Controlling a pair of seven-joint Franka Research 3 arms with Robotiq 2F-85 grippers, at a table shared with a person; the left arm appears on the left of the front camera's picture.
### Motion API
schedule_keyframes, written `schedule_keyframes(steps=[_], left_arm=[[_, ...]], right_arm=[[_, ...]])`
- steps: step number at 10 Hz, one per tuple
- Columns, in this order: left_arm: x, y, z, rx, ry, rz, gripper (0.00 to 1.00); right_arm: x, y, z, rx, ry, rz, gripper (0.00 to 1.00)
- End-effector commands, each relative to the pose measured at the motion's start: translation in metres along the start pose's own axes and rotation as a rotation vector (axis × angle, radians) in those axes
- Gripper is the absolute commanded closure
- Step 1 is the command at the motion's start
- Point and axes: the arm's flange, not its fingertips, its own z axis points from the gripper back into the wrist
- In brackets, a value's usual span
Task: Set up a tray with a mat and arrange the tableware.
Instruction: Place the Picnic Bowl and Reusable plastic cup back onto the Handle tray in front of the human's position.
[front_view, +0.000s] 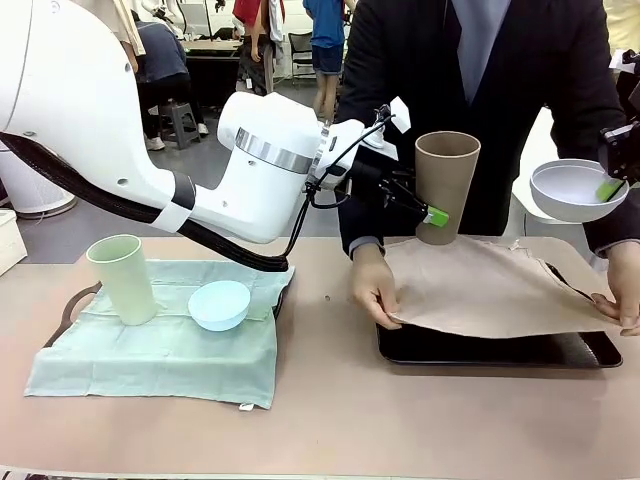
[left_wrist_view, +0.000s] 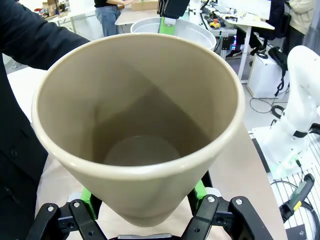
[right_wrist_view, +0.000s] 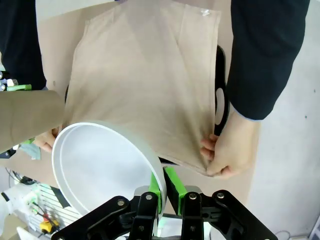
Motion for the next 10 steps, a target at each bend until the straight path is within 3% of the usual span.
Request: schedule_keyframes(steps=[1,10], left_arm=[[0.0027,0.0005,0.0014,-0.002,-0.005,-0.004,0.72],[0.0027,0.0005,0.0014,-0.002,-0.005,-0.004,0.72]], right_arm=[[0.0002,0.0005,-0.0015,0.003,-0.009,-0.001,1.00],[0.0002,0.0005,-0.0015,0.003,-0.009,-0.001,1.00]])
